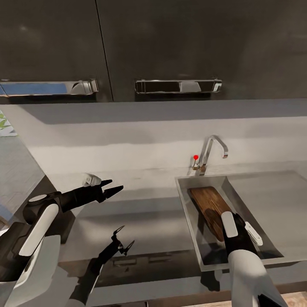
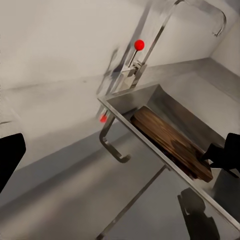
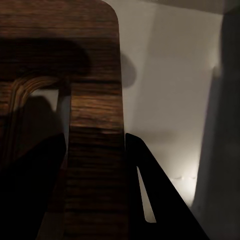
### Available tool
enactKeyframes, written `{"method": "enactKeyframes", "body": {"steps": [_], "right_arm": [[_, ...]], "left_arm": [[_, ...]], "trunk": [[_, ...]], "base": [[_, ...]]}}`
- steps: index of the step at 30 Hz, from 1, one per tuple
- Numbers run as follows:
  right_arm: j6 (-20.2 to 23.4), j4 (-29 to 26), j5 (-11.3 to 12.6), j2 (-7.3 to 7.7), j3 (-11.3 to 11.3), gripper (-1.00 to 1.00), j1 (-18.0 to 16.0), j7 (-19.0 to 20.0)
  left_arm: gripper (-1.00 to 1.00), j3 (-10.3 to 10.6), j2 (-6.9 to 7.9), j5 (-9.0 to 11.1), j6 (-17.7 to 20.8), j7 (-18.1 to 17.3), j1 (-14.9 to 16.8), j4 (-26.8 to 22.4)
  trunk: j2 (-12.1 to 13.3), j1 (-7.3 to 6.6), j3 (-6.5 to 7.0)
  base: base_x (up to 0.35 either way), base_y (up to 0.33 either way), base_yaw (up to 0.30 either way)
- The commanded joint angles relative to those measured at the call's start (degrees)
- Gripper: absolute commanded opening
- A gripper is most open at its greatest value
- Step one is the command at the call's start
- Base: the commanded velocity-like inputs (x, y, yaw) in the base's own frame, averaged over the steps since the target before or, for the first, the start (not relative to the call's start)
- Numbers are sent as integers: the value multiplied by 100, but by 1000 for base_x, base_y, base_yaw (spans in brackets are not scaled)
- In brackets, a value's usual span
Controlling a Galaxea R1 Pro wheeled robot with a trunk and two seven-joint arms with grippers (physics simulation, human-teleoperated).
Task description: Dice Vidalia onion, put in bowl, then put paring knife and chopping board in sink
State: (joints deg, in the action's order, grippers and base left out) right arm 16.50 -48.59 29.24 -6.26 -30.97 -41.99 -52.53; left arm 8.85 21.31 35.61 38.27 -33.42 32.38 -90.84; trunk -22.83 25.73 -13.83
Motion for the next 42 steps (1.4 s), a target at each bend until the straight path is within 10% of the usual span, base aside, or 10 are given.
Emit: {"method": "enactKeyframes", "body": {"steps": [1, 13, 14, 42], "right_arm": [[61, 412, 20, -2, -23, -100, -2, -16], [64, 412, 20, -4, -23, -100, -2, -14], [64, 412, 20, -2, -23, 100, -2, -17], [81, 412, 28, -5, -23, 100, -2, -20]], "left_arm": [[100, 3, 5, 42, 40, 13, 5, -4], [100, 3, 5, 42, 40, 14, 5, -4], [100, 3, 5, 42, 40, 15, 5, -4], [100, 3, 5, 42, 40, 20, 5, -4]], "trunk": [[-9, 5, -14], [-9, 5, -59], [-9, 5, -59], [-9, 5, 48]], "base": [[0, 0, 0], [0, 0, 0], [0, 0, 0], [0, 0, 0]]}}
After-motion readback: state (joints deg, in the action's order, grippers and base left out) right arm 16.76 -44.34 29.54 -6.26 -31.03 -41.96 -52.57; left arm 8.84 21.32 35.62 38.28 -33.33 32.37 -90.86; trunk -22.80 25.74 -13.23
